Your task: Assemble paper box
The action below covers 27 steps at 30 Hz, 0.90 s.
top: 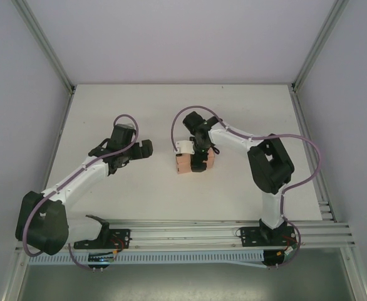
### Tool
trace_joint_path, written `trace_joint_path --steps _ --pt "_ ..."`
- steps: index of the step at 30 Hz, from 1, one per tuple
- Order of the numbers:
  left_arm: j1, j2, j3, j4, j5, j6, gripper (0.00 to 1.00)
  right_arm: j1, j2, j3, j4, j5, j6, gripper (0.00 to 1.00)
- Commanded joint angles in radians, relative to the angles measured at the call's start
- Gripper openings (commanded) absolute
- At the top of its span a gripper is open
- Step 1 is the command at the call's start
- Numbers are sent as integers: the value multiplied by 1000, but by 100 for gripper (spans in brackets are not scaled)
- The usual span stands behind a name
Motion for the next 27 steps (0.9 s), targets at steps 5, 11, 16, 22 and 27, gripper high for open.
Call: trace_joint_path --steps 5,11,16,22,27 --pt "8 -49 -30 -35 -27 -18 99 19 20 20 -29 77 14 79" --pt "8 -72 -34 -47 -29 -23 98 33 -7 -14 33 96 34 50" --pt "9 -103 -48 -57 -32 -27 99 40 -41 -29 80 144 73 33" --pt "8 -149 -69 -61 -37 -34 99 40 -105 -114 356 359 165 26" --pt "9 -172 -80 -65 -28 -41 99 34 -85 -196 576 480 137 28"
